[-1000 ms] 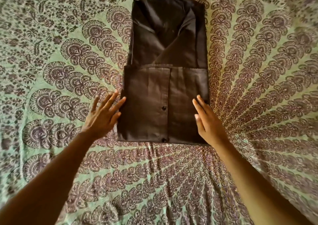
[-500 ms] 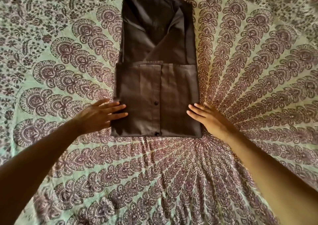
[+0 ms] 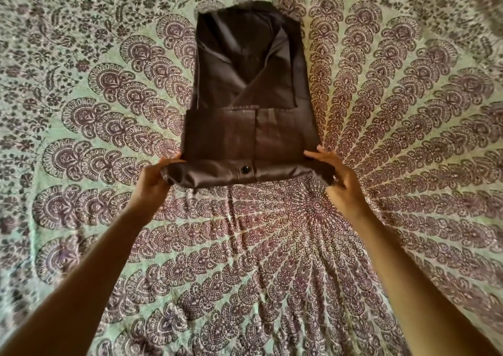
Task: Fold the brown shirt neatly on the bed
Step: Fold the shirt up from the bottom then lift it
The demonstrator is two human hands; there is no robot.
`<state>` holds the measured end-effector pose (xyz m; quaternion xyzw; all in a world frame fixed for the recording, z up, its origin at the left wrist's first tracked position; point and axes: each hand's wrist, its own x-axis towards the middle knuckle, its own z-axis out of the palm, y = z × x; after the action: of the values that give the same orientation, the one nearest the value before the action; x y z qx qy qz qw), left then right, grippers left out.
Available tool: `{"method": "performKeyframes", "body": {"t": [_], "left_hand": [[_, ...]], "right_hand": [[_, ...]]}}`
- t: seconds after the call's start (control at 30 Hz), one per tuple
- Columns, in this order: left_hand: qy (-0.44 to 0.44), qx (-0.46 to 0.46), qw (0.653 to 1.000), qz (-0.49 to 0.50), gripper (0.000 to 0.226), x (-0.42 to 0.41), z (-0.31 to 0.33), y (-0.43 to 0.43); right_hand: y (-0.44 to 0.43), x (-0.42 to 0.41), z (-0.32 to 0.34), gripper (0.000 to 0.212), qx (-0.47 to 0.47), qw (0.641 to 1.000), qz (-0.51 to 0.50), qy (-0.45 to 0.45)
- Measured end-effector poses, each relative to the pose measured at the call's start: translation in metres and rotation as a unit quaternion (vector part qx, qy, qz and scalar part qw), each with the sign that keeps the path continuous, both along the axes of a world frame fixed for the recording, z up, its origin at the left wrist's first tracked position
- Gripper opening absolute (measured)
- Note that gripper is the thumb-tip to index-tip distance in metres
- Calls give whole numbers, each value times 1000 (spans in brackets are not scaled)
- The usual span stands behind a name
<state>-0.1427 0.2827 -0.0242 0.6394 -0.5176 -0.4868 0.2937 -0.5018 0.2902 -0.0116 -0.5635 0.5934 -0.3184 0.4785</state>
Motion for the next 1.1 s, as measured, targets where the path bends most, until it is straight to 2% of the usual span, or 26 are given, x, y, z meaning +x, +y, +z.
{"method": "performKeyframes", "body": {"t": [0.07,0.13,0.27,0.37,0.43,0.5,0.57,0.63,0.77,0.83,0.9,0.97,1.1], "left_hand": [[-35,11,999,21,25,-6,17,18],[-7,14,999,32,22,-13,38,38],[52,17,993,104,20,-27,75,67],[16,-15,987,157,17,-42,86,62],[-8,-33,984,177,16,-50,79,43],[-18,-42,980,195,16,-53,63,15],[-55,-44,974,214,28,-55,43,-21],[-65,-52,970,229,38,-57,22,-58],[-126,-61,965,222,29,-62,-7,-120],[-162,-56,962,212,28,-64,-18,-141],[-205,-46,957,199,30,-65,-29,-154],[-244,-24,950,195,32,-68,-34,-158],[-268,19,938,219,41,-75,-35,-161]], "right_hand": [[16,9,16,24,18,999,-37,-22],[35,11,26,46,28,997,-70,-4],[71,12,32,50,-5,990,-138,-19],[71,20,41,28,-45,982,-182,-7],[50,26,41,25,-75,976,-200,36],[21,32,33,34,-104,967,-221,75],[-14,35,22,35,-146,955,-233,108],[-50,38,10,28,-165,947,-242,129],[-114,41,-21,25,-175,932,-252,190],[-137,40,-36,27,-154,929,-243,231],[-151,38,-49,35,-84,928,-230,280],[-155,36,-58,39,-17,925,-240,293],[-155,40,-68,43,-27,903,-282,324]]}}
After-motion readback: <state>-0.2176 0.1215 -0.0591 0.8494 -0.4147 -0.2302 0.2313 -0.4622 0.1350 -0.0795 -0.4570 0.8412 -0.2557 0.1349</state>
